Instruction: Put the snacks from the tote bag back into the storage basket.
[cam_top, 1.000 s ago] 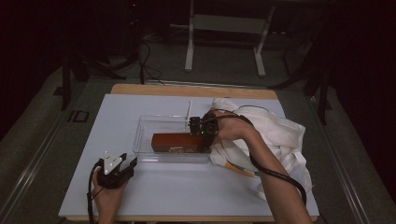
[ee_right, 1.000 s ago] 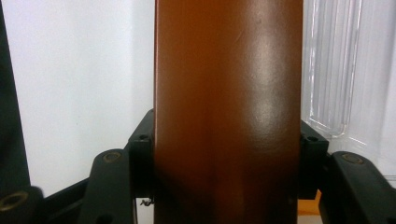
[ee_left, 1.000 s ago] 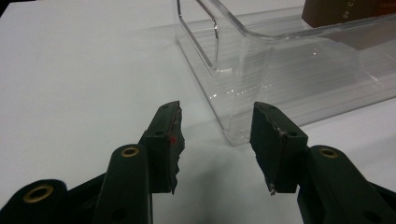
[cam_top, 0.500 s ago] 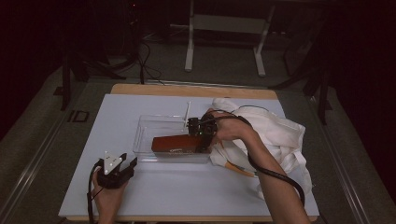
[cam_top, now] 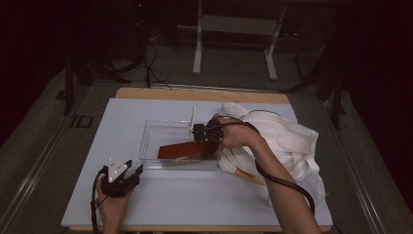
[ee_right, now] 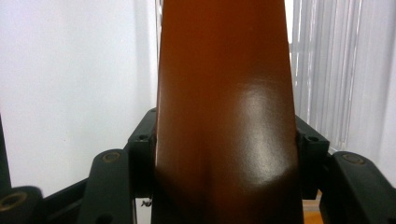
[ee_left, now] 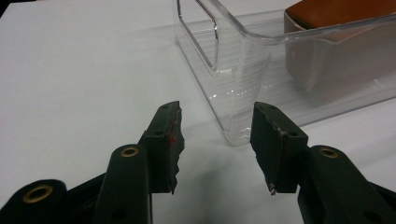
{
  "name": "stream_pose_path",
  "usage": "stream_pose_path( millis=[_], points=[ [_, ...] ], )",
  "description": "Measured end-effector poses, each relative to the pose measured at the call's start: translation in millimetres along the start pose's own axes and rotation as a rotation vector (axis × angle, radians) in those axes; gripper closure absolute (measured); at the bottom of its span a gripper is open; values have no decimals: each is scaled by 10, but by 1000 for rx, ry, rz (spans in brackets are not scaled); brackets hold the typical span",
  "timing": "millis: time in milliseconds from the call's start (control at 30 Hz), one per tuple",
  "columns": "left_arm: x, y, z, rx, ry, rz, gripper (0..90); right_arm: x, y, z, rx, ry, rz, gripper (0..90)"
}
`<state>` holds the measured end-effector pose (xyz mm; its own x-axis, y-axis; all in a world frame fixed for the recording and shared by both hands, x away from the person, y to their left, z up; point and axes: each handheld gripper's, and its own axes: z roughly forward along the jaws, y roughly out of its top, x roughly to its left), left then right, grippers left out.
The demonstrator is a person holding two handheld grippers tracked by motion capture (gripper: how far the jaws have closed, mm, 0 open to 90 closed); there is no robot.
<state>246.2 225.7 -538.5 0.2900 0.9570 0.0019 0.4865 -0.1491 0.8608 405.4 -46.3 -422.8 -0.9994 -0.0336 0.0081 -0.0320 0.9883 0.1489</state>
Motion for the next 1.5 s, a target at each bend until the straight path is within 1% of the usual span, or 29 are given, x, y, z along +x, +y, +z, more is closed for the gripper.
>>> stream_pose_path(
  millis=[33, 200, 633, 1100, 1400, 1500],
  points=[
    [0, 0, 0, 0, 0, 0, 538, 6, 9, 1, 2, 2, 5, 418],
    [1, 0, -2, 0, 0, 1, 538, 20, 48, 13, 5, 7, -6, 418],
    [0, -2, -2, -2, 1, 0, 537, 6, 16, 14, -13, 14, -17, 417],
    [0, -2, -3, -3, 1, -1, 533, 6, 1, 15, -21, 15, -11, 416],
    [3, -2, -3, -2, 2, -4, 529, -13, -17, 21, -37, 21, -9, 409],
    [3, -2, -4, -2, 2, -3, 529, -12, -24, 25, -31, 17, 0, 402]
  ],
)
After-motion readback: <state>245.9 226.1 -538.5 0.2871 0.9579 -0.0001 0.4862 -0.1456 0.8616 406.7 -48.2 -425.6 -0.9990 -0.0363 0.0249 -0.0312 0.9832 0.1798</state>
